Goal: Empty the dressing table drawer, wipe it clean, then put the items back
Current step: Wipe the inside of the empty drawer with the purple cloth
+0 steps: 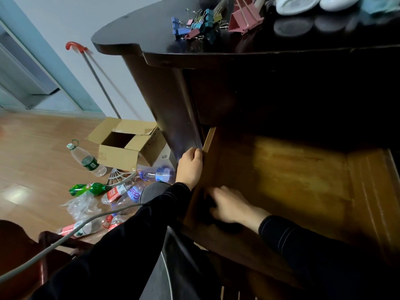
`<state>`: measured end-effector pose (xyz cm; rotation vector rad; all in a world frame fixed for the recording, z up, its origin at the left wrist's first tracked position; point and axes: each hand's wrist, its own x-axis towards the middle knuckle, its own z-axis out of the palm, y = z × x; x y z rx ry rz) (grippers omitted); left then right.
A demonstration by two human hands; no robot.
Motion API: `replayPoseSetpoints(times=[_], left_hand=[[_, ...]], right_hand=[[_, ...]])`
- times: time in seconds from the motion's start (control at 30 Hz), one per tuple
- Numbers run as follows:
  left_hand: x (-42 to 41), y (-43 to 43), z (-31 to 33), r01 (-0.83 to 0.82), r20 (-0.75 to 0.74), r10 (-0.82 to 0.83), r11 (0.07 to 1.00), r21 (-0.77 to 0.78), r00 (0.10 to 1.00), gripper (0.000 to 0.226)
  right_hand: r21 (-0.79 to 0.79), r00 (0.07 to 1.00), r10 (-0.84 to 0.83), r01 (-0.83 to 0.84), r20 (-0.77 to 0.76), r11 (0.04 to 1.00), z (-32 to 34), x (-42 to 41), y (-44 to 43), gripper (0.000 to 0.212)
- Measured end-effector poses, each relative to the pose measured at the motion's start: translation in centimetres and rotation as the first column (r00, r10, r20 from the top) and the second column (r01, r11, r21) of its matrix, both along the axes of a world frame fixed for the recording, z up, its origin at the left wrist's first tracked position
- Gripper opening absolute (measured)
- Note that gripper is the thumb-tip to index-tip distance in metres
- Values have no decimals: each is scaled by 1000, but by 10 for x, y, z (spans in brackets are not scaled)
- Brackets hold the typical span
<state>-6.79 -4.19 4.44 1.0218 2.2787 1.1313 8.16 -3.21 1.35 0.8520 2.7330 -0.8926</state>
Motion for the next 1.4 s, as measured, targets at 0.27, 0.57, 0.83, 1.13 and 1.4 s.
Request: replayPoseSetpoints(times=[0.27, 0.57, 0.83, 1.13, 1.4], left_hand=[[8, -5, 8, 20, -13, -20, 999, -35, 1000, 31], [13, -24, 12, 117, -399, -85, 992, 55, 913, 35], [88, -3, 31, 501, 294, -461, 862, -73, 837, 68], [155, 49, -3, 333, 957, -199, 935, 120, 213, 21], [147, 57, -19, 171, 953, -101, 984, 54, 286, 31]], right_hand=[[-217, 990, 138, -137, -13, 966, 6, 11, -25, 46], [-633, 748, -608, 341, -266, 695, 33, 53, 39, 19], [-811, 323, -908, 433, -267, 393, 45, 114, 58, 29], [-641, 579, -792, 537, -194, 549, 62, 185, 71, 26], [658, 909, -406, 366, -99, 658, 68, 269, 88, 10]])
